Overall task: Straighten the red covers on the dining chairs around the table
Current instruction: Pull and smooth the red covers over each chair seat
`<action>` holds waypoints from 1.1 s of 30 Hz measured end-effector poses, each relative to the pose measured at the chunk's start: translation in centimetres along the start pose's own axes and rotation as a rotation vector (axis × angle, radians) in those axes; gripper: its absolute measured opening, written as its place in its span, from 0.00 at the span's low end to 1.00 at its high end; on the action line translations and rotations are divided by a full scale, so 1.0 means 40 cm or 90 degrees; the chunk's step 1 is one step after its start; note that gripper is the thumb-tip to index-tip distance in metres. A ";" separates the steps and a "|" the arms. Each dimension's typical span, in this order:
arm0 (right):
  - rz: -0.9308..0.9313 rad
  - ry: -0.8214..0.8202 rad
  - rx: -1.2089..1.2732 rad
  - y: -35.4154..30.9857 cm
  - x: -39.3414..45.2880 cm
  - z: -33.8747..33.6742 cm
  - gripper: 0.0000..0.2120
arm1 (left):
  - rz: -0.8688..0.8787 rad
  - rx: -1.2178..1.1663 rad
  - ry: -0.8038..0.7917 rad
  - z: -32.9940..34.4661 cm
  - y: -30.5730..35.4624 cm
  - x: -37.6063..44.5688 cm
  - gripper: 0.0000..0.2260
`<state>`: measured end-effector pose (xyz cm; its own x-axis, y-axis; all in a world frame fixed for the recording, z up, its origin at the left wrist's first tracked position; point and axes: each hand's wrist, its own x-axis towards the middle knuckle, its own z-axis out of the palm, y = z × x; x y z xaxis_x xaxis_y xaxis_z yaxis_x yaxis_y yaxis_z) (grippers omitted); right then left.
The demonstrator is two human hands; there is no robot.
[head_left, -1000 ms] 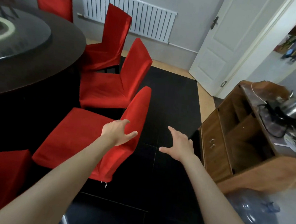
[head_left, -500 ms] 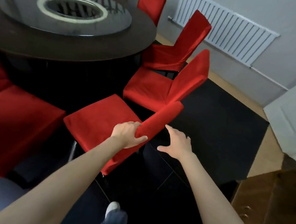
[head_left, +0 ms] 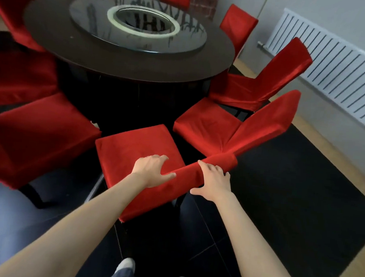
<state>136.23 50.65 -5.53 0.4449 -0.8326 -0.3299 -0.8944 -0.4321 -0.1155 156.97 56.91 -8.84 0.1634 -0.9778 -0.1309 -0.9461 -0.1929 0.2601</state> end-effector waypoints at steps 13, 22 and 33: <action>-0.218 -0.081 -0.094 0.155 0.171 -0.002 0.49 | -0.335 -0.050 0.039 0.129 0.065 -0.048 0.32; -0.233 -0.128 -0.131 0.182 0.237 0.005 0.50 | -0.400 0.028 0.043 0.150 0.080 -0.071 0.34; -0.211 -0.074 -0.124 0.207 0.139 0.059 0.45 | -0.337 0.054 0.063 0.160 0.082 -0.126 0.34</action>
<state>131.20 43.26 -10.53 0.6898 -0.5973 -0.4093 -0.6727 -0.7377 -0.0571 151.25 61.70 -13.44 0.6458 -0.7522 -0.1311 -0.7455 -0.6583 0.1042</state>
